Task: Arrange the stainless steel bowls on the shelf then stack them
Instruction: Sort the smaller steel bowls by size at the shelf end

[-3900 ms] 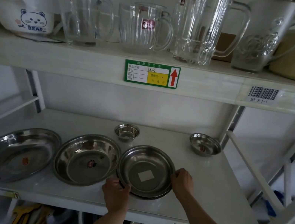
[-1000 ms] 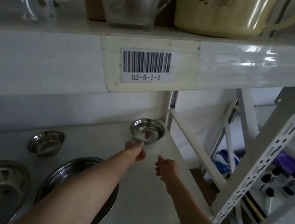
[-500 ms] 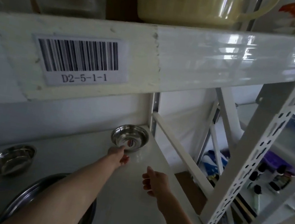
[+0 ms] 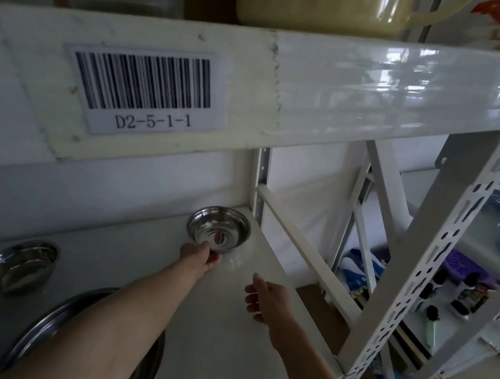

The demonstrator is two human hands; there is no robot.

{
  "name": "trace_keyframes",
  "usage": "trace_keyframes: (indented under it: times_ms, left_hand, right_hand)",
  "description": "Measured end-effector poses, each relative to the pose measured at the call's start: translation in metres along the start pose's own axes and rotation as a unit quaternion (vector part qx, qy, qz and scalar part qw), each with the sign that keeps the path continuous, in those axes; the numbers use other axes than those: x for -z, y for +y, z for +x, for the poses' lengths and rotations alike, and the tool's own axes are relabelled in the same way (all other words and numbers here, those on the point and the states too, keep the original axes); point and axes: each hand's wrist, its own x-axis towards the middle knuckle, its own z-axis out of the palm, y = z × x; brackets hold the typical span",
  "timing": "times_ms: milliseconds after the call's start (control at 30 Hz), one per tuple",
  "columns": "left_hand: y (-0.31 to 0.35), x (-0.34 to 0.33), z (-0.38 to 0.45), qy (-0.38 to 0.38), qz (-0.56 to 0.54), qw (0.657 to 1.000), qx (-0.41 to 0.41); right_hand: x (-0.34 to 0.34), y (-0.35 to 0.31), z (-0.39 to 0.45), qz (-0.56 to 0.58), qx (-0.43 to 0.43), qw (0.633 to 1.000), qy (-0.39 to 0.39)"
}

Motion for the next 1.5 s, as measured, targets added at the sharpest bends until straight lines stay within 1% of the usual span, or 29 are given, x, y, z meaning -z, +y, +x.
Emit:
trace_keyframes:
  times_ms: [167,400,500,667,867,1267,1500]
  left_hand:
    - [0.001,0.014,-0.009,0.002,-0.033,0.999,0.006]
    - [0.015,0.027,-0.034,0.006,-0.042,0.999,0.022]
    - [0.019,0.035,-0.048,-0.005,-0.069,0.997,0.024]
    - [0.030,0.051,-0.069,0.005,-0.108,0.994,0.016]
    - [0.050,0.077,-0.098,-0.011,-0.164,0.986,0.003]
    - [0.086,0.172,-0.150,-0.002,-0.222,0.974,-0.032]
    - [0.094,0.229,-0.175,0.049,-0.270,0.958,-0.084]
  right_hand:
    - [-0.003,-0.001,-0.007,-0.010,0.004,1.000,0.000]
    - [-0.013,-0.006,-0.018,-0.027,0.006,1.000,-0.005]
    - [-0.020,-0.010,-0.023,-0.034,0.007,0.999,-0.012]
    - [-0.032,-0.020,-0.032,-0.050,0.012,0.998,-0.021]
    - [-0.051,-0.029,-0.041,-0.071,0.016,0.997,-0.036]
    - [-0.126,-0.054,-0.057,-0.100,0.037,0.987,-0.124]
    - [-0.188,-0.067,-0.055,-0.113,0.043,0.981,-0.151]
